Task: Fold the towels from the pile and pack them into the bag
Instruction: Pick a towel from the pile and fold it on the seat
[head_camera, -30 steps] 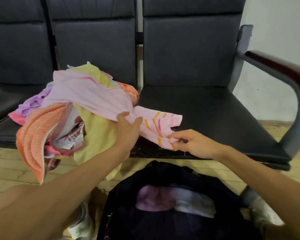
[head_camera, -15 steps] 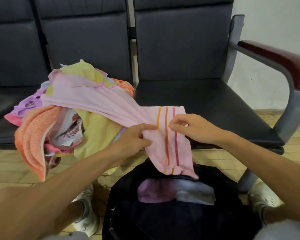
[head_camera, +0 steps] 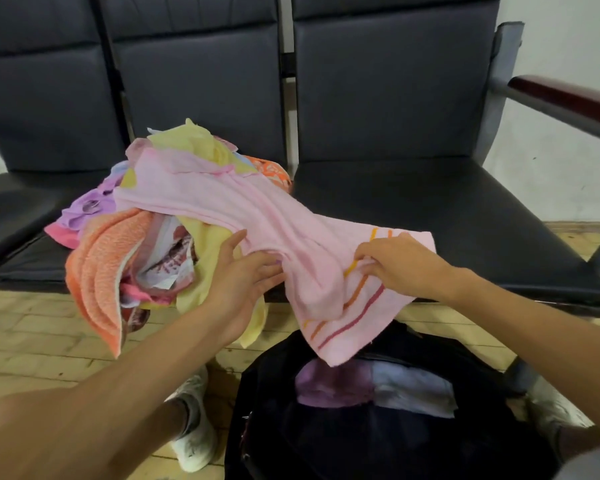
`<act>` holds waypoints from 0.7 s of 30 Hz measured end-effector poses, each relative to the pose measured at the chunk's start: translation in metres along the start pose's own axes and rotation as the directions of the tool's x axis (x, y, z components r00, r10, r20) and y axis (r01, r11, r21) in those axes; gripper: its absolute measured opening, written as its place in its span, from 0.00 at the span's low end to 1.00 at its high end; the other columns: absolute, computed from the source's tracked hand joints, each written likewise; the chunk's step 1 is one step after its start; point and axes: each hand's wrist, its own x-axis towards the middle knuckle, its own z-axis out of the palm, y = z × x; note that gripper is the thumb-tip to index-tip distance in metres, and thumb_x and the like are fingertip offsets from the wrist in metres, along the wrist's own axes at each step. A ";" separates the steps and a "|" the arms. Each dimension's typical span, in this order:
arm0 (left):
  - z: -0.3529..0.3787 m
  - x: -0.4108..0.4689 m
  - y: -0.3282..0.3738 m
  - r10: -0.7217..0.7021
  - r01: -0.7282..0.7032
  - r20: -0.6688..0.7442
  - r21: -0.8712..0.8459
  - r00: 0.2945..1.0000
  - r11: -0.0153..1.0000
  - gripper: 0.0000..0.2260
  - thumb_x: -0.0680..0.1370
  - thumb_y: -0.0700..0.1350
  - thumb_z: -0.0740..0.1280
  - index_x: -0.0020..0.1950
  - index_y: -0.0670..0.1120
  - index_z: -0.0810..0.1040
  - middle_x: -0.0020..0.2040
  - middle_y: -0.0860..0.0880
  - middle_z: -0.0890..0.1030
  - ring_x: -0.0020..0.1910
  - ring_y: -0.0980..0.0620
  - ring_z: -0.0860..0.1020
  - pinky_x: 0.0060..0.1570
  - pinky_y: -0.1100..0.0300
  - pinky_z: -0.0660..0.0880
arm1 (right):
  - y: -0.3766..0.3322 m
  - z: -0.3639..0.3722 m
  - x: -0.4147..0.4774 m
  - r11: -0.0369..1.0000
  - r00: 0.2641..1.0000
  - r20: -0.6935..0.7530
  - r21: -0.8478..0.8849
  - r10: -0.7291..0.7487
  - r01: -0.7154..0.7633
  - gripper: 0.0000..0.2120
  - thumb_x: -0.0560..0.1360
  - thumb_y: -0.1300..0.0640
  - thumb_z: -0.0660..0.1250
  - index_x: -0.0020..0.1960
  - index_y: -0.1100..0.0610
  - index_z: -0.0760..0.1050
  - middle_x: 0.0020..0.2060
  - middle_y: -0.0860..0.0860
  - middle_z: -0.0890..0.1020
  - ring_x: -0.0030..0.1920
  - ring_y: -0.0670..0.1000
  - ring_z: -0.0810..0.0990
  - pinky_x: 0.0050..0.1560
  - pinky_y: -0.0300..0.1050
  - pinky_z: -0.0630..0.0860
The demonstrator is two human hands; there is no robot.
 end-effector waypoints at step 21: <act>0.023 0.001 -0.009 0.241 -0.278 0.139 0.509 0.961 0.815 0.13 0.81 0.39 0.58 0.62 0.53 0.72 0.57 0.57 0.79 0.55 0.57 0.76 0.54 0.57 0.73 | 0.009 0.001 0.002 0.965 0.980 -0.111 0.225 0.164 -0.135 0.11 0.78 0.47 0.65 0.57 0.52 0.76 0.53 0.46 0.74 0.53 0.47 0.75 0.57 0.43 0.73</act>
